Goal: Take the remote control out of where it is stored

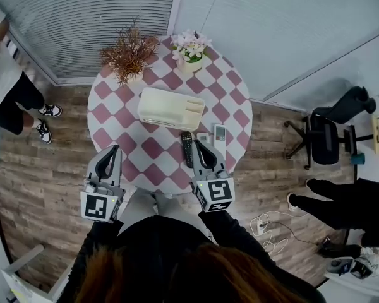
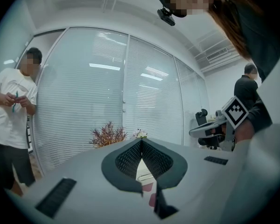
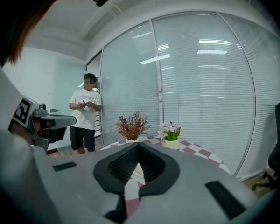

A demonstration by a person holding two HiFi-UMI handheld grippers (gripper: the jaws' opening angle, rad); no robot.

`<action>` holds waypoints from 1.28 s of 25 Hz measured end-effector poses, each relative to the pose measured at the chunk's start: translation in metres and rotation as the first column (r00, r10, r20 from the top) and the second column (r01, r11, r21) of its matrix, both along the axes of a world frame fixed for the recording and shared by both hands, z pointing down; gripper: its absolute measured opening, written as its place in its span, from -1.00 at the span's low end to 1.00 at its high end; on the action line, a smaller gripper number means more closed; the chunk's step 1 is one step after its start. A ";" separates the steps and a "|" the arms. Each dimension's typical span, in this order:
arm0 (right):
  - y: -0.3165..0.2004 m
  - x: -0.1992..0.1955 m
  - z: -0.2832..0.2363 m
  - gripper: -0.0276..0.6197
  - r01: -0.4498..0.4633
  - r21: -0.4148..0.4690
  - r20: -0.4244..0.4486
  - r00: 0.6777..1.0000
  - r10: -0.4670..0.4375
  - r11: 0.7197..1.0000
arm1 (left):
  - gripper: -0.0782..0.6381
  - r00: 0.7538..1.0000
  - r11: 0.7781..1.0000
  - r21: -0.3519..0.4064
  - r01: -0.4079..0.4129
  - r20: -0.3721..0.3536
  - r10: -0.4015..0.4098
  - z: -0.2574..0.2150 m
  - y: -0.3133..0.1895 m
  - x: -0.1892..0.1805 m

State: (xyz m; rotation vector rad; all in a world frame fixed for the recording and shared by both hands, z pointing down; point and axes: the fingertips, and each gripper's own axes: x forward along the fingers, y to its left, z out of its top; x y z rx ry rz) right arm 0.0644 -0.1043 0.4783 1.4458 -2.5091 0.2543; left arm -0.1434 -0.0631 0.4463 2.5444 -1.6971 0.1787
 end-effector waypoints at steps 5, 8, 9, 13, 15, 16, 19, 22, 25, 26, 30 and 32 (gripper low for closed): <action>0.017 0.001 -0.027 -0.87 0.020 0.059 0.028 0.999 -0.021 0.998 | -0.76 1.000 1.000 0.002 -0.006 0.000 0.006 0.000 0.002 0.001; 0.028 -0.002 -0.033 -0.87 0.043 0.069 0.034 0.998 -0.045 0.997 | -0.76 1.000 1.000 -0.005 -0.007 0.002 0.008 0.001 0.004 0.001; 0.031 -0.003 -0.034 -0.87 0.047 0.073 0.033 0.998 -0.049 0.996 | -0.76 1.000 1.000 -0.004 -0.008 0.002 0.008 0.000 0.004 0.001; 0.037 -0.003 -0.036 -0.87 0.053 0.096 0.026 0.998 -0.056 0.994 | -0.76 1.000 1.000 0.003 -0.015 0.000 0.015 -0.003 0.003 0.003; 0.037 -0.002 -0.034 -0.87 0.045 0.090 0.022 0.999 -0.047 0.995 | -0.76 1.000 1.000 0.009 -0.011 -0.003 0.011 -0.006 0.003 0.003; 0.035 -0.001 -0.033 -0.87 0.038 0.085 0.026 0.999 -0.040 0.996 | -0.76 1.000 1.000 0.012 -0.009 -0.003 0.009 -0.007 0.002 0.002; 0.032 0.004 -0.036 -0.87 0.025 0.102 0.038 0.999 -0.029 0.994 | -0.76 1.000 1.000 0.016 -0.007 0.003 0.007 -0.008 0.001 0.002; 0.031 0.008 -0.040 -0.88 0.011 0.118 0.037 0.999 -0.016 0.993 | -0.76 1.000 1.000 0.013 -0.009 0.005 0.009 -0.008 0.000 0.003; 0.031 0.008 -0.044 -0.88 0.015 0.127 0.032 0.999 -0.019 0.992 | -0.76 1.000 1.000 0.009 -0.011 0.005 0.011 -0.007 0.001 0.003; 0.032 0.007 -0.045 -0.87 0.021 0.131 0.032 0.999 -0.026 0.991 | -0.76 1.000 1.000 0.010 -0.011 0.004 0.011 -0.007 0.001 0.003; 0.034 0.004 -0.051 -0.88 0.035 0.152 0.040 0.998 -0.042 0.988 | -0.76 1.000 1.000 0.010 -0.012 0.000 0.012 -0.007 0.003 0.005; 0.035 0.002 -0.053 -0.88 0.043 0.161 0.041 0.998 -0.050 0.986 | -0.76 1.000 1.000 0.011 -0.013 -0.001 0.013 -0.006 0.004 0.006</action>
